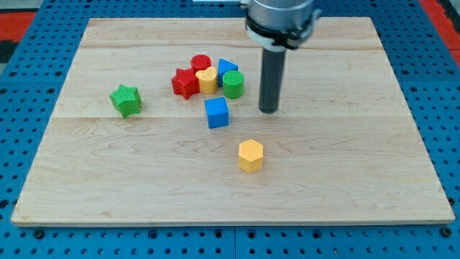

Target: Slide yellow hexagon below the yellow heart

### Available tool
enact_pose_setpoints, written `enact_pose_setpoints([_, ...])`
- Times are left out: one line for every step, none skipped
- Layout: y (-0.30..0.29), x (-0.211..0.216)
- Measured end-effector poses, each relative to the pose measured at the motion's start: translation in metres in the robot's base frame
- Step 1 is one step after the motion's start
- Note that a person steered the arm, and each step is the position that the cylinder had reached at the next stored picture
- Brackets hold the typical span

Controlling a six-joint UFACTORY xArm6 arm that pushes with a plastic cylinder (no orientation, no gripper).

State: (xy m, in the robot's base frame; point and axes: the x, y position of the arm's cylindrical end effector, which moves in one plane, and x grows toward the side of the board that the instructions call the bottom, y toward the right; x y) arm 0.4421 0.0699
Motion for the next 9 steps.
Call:
enact_pose_setpoints([0.023, 0.053])
enact_pose_setpoints([0.021, 0.101])
enact_pose_setpoints([0.007, 0.122])
enact_pose_setpoints([-0.015, 0.122])
enact_pose_setpoints([-0.022, 0.122])
enact_pose_setpoints([-0.025, 0.111])
enact_pose_setpoints([-0.04, 0.097])
enact_pose_setpoints([-0.067, 0.097])
enact_pose_setpoints([-0.07, 0.085])
